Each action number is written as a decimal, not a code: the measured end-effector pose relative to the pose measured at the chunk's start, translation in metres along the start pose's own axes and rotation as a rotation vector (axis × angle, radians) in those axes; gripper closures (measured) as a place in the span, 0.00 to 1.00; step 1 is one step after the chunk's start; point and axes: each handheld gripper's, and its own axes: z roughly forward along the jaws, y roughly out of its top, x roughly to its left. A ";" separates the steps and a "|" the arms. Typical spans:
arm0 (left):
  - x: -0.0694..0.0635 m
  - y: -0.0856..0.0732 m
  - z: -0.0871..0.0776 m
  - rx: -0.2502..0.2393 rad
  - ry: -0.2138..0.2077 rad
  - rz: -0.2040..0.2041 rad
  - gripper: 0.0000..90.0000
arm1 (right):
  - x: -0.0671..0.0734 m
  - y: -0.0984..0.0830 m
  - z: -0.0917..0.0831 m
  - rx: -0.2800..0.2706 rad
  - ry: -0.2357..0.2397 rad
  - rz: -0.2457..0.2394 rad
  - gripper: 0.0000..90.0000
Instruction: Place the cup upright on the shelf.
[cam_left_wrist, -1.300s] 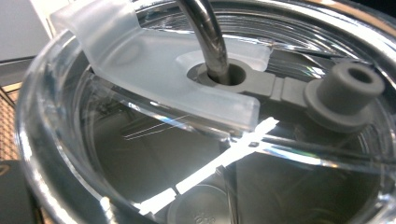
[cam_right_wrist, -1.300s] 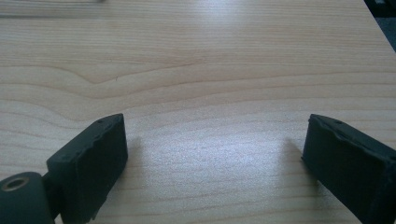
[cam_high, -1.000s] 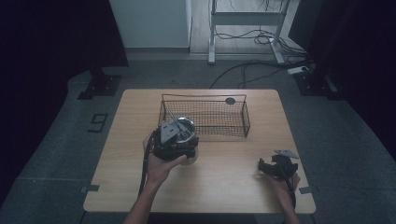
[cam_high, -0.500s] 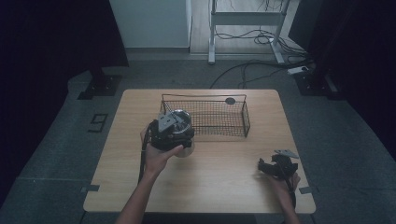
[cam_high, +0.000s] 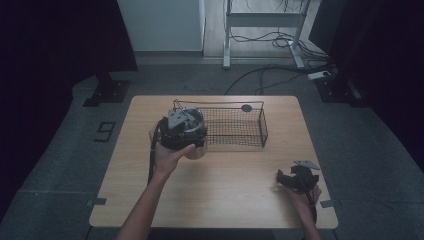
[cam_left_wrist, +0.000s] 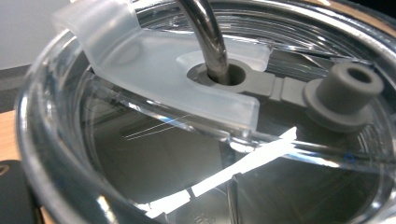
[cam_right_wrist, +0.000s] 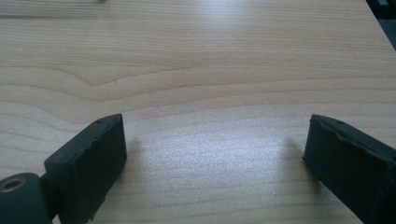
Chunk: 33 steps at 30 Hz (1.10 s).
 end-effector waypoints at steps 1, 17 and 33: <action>0.000 0.000 0.000 0.000 0.000 0.000 0.04 | 0.000 0.000 0.000 0.000 0.000 0.000 0.06; 0.016 0.012 0.020 0.008 0.025 -0.042 0.04 | 0.000 0.000 0.000 -0.001 0.002 0.000 0.07; 0.021 0.029 0.041 0.023 0.043 -0.028 0.05 | 0.000 0.000 0.000 -0.006 -0.001 0.004 0.08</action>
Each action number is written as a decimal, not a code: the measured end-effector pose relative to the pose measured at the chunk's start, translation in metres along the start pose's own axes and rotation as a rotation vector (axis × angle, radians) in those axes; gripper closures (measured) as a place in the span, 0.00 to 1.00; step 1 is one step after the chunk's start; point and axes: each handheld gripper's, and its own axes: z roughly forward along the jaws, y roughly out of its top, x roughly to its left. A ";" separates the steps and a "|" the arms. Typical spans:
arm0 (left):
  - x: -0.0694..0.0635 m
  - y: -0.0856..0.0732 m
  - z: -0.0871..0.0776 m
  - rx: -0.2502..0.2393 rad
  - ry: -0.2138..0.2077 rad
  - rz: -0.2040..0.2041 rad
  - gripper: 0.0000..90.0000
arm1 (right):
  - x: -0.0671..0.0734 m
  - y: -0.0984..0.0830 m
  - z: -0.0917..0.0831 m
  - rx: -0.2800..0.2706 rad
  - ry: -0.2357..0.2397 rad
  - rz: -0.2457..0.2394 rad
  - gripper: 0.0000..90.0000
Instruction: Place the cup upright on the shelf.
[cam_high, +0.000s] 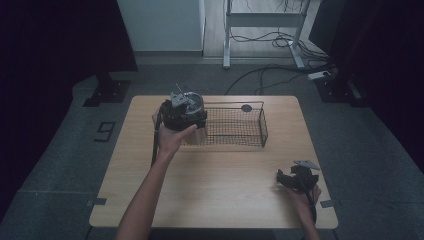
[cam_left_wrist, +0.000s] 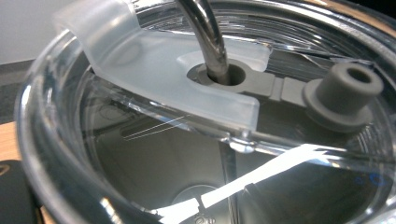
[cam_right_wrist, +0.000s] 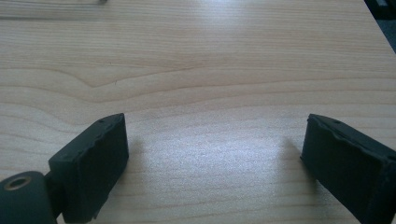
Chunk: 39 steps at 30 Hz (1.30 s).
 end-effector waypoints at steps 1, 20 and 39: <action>0.001 0.001 0.002 0.004 -0.003 0.000 0.04 | 0.000 0.000 0.000 0.000 0.000 0.000 0.08; 0.000 0.018 0.019 -0.005 0.005 0.022 0.05 | 0.000 0.000 0.000 -0.001 0.001 -0.001 0.09; 0.008 0.031 0.055 0.040 0.041 0.005 0.04 | 0.000 0.000 0.000 -0.005 0.003 -0.007 0.11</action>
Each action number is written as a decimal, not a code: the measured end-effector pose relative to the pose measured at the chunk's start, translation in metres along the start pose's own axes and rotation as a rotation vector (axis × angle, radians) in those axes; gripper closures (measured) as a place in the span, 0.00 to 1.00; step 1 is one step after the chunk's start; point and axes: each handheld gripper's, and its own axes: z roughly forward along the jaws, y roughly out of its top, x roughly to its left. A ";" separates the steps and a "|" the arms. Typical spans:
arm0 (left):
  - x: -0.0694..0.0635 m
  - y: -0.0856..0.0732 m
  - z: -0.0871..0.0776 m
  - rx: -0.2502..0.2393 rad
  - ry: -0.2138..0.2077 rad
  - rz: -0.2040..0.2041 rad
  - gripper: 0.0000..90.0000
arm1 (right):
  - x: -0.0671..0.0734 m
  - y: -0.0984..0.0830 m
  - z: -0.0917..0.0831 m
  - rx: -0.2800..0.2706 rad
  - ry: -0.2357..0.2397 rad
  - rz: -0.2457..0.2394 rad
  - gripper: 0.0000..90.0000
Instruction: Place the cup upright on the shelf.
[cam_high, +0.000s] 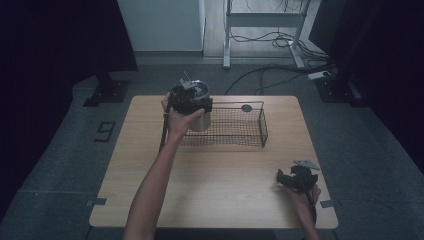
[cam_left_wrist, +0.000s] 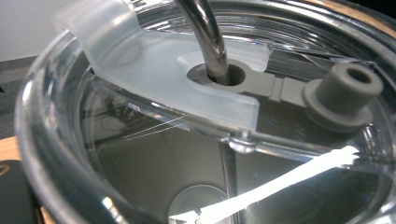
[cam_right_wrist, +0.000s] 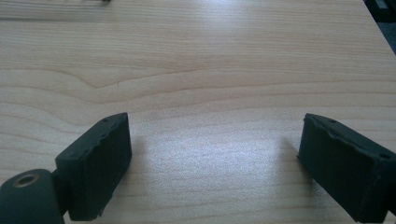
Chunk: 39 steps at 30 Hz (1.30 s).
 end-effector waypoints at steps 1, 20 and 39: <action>0.000 0.000 0.000 0.000 0.000 0.000 0.05 | 0.000 0.000 0.000 0.000 0.000 0.000 0.11; 0.005 -0.009 0.041 0.044 0.039 -0.016 0.04 | 0.000 0.000 0.000 -0.001 0.002 -0.001 0.11; 0.009 -0.039 0.063 0.084 0.057 -0.034 0.04 | 0.000 0.000 0.000 -0.002 0.004 -0.003 0.12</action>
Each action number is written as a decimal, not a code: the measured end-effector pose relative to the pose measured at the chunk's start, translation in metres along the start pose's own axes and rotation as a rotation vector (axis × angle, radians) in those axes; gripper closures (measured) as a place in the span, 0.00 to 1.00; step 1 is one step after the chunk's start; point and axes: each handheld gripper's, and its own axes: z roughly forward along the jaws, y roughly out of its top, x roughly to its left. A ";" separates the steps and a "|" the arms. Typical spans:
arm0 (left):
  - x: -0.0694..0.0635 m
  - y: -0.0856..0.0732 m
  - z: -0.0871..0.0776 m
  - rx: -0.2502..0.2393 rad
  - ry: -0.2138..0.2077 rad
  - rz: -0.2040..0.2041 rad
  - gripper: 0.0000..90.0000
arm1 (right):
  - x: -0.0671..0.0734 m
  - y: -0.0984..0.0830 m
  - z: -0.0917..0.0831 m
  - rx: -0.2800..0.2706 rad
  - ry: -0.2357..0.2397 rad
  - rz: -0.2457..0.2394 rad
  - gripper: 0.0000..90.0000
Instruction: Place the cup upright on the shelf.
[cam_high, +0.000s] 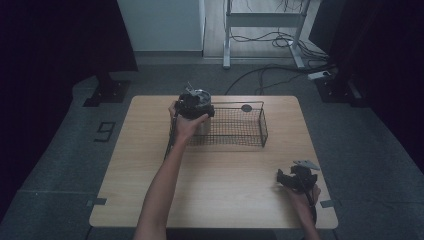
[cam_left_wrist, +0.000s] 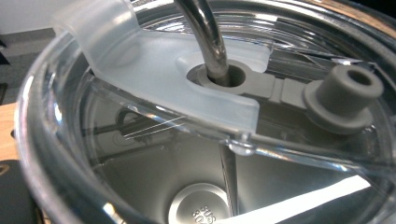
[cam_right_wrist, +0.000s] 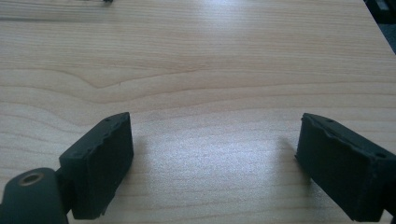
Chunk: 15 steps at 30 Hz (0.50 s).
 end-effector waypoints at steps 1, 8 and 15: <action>0.001 -0.003 0.001 0.006 0.000 -0.006 0.04 | 0.000 0.000 0.000 0.000 0.000 0.000 0.12; 0.002 -0.013 0.008 0.016 -0.001 -0.019 0.04 | 0.000 0.000 0.000 0.000 0.000 0.000 0.12; 0.002 -0.020 0.012 0.027 0.000 -0.029 0.04 | 0.000 0.000 0.000 -0.001 0.000 0.000 0.12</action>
